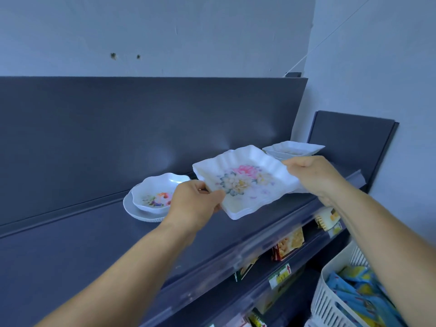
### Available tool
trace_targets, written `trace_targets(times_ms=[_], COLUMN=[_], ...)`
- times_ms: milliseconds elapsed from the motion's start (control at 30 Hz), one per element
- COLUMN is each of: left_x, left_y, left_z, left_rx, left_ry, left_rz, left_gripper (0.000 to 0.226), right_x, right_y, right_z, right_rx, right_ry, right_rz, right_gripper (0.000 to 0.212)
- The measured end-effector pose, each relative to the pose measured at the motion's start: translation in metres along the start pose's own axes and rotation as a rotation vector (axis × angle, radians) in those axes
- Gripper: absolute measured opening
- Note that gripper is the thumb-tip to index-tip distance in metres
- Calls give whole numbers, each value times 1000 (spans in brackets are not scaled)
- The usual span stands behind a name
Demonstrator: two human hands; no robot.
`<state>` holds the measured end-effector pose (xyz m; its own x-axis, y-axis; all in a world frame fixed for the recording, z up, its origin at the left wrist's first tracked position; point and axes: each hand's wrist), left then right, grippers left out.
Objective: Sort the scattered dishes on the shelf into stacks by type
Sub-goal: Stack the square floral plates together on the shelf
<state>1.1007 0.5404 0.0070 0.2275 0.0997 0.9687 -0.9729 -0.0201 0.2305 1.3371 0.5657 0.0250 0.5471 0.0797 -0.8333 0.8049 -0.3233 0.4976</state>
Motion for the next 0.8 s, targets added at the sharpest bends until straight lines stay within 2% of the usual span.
trace_targets(times_ms=[267,500,800], left_x=[33,39,25], left_y=[-45,-77,-90], left_z=[-65,-125,-150], left_rx=[125,254,340], left_ry=[-2,40,144], left_rz=[34,22,-8], left_gripper=[12,13,15], right_x=[9,30,56], right_y=[14,-1,-31], right_z=[-98,-178,-221], right_rx=[-106,-214,-341], right_ry=[100,102,121], right_rz=[47,83,128], right_gripper=[32,31,36])
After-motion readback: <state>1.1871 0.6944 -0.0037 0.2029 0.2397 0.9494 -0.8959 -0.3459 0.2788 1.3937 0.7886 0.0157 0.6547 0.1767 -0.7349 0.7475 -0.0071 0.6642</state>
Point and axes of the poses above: each hand's wrist, its own z-axis away from the middle knuckle, its own y-axis out of the back of the hand, x = y × z, and after that the axes turned 8 degrees about y, right-handed
